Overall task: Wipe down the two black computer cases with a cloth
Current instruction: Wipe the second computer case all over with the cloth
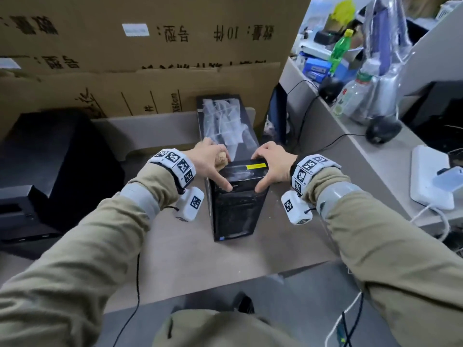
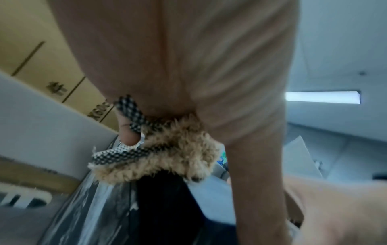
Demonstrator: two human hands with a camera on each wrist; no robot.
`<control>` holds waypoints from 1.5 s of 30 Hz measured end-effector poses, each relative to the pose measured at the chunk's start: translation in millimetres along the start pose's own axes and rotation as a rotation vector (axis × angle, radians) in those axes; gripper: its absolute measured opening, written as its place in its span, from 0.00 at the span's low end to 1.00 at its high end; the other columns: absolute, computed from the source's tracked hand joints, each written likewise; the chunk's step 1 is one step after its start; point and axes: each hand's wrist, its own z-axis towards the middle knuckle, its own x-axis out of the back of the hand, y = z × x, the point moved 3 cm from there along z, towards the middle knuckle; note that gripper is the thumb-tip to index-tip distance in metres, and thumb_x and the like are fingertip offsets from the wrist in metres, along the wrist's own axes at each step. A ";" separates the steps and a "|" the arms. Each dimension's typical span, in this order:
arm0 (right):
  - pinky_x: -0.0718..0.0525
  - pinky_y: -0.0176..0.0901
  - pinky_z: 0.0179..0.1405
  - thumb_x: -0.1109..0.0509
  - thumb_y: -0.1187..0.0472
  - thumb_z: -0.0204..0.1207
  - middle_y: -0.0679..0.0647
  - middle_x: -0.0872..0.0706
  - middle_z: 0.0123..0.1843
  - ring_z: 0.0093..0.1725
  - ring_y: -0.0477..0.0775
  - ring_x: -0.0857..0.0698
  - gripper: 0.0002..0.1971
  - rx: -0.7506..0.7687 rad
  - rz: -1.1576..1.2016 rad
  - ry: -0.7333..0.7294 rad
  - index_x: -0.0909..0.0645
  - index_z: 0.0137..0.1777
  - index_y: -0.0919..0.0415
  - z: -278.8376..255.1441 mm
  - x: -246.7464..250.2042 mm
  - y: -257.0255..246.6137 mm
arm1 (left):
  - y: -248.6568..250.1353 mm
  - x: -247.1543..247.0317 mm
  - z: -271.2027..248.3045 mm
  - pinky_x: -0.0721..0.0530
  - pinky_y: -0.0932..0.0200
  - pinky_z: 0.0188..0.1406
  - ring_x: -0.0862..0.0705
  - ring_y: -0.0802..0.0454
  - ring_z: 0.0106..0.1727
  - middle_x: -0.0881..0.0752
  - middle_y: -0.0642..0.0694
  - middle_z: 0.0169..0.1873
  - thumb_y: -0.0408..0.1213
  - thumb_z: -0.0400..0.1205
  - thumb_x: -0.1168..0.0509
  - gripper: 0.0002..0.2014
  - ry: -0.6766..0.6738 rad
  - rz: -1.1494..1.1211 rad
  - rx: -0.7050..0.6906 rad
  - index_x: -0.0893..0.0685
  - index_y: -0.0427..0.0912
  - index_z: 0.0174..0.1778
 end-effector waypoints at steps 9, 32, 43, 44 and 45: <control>0.18 0.59 0.62 0.11 0.39 0.47 0.49 0.27 0.60 0.59 0.59 0.24 0.40 0.035 0.005 0.053 0.25 0.57 0.45 2.2 -7.8 -14.9 | 5.9 -2.8 -3.6 0.20 0.48 0.56 0.30 0.49 0.59 0.31 0.48 0.57 0.68 0.54 0.21 0.44 0.091 0.316 -0.034 0.20 0.48 0.62; 0.18 0.56 0.56 0.13 0.36 0.53 0.44 0.29 0.61 0.56 0.55 0.28 0.44 0.187 -0.043 0.076 0.24 0.67 0.54 19.6 -25.5 -131.8 | -105.0 13.3 -59.8 0.19 0.46 0.61 0.28 0.47 0.59 0.30 0.46 0.61 0.56 0.57 0.16 0.38 0.072 0.248 0.080 0.19 0.41 0.58; 0.19 0.58 0.60 0.15 0.33 0.54 0.47 0.27 0.62 0.58 0.55 0.27 0.43 0.205 0.013 0.095 0.23 0.65 0.54 20.9 -29.1 -118.2 | -94.6 27.9 -52.2 0.19 0.44 0.63 0.29 0.49 0.62 0.32 0.49 0.61 0.56 0.56 0.16 0.45 0.040 0.271 0.057 0.21 0.43 0.68; 0.19 0.59 0.60 0.16 0.32 0.55 0.46 0.27 0.62 0.59 0.55 0.27 0.43 0.196 0.026 0.098 0.24 0.65 0.54 20.3 -31.0 -117.7 | -94.3 30.7 -50.9 0.19 0.42 0.63 0.30 0.49 0.63 0.32 0.50 0.61 0.56 0.55 0.16 0.46 0.028 0.280 0.056 0.22 0.44 0.68; 0.19 0.59 0.60 0.16 0.31 0.55 0.46 0.28 0.63 0.60 0.55 0.27 0.43 0.188 0.040 0.101 0.24 0.66 0.53 19.0 -33.6 -117.1 | -94.1 32.6 -49.8 0.19 0.41 0.63 0.31 0.49 0.63 0.33 0.51 0.61 0.57 0.55 0.16 0.47 0.015 0.291 0.055 0.22 0.44 0.69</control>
